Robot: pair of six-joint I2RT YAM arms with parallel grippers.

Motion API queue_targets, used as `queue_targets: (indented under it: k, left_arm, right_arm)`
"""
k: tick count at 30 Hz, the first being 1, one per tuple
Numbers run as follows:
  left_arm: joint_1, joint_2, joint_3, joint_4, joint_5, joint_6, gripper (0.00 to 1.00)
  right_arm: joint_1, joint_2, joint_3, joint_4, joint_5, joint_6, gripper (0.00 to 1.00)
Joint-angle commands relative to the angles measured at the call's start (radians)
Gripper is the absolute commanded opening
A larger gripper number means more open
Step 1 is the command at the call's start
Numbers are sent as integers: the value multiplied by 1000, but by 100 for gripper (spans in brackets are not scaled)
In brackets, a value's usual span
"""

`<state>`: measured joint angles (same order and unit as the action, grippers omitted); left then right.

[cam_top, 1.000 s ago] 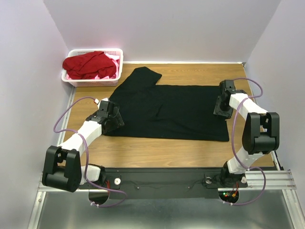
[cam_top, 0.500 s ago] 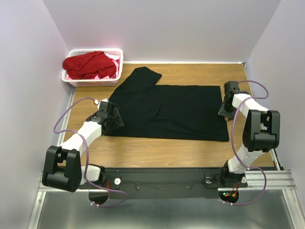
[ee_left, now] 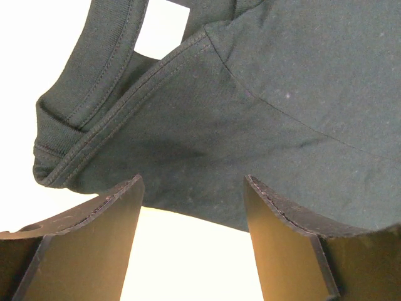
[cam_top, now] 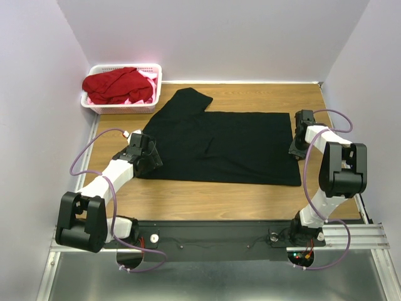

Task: Fold and stack the t-shirts
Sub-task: Fold the tshirt

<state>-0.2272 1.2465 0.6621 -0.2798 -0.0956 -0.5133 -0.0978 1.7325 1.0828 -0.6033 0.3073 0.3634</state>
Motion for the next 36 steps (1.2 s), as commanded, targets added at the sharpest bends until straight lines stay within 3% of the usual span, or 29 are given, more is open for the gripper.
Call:
queue_targets:
  k: [1, 5, 9, 36]
  left_arm:
    - [5, -27, -15, 8, -19, 2, 76]
    - [5, -25, -15, 8, -19, 4, 76]
    - [5, -24, -15, 8, -18, 4, 76]
    - [51, -1, -35, 2, -23, -16, 75]
  right_arm:
    - [-10, 7, -11, 42, 10, 11, 28]
    - [-8, -5, -11, 42, 12, 9, 19]
    - [-8, -31, -9, 40, 9, 8, 1]
    - [-36, -64, 52, 7, 30, 26, 1]
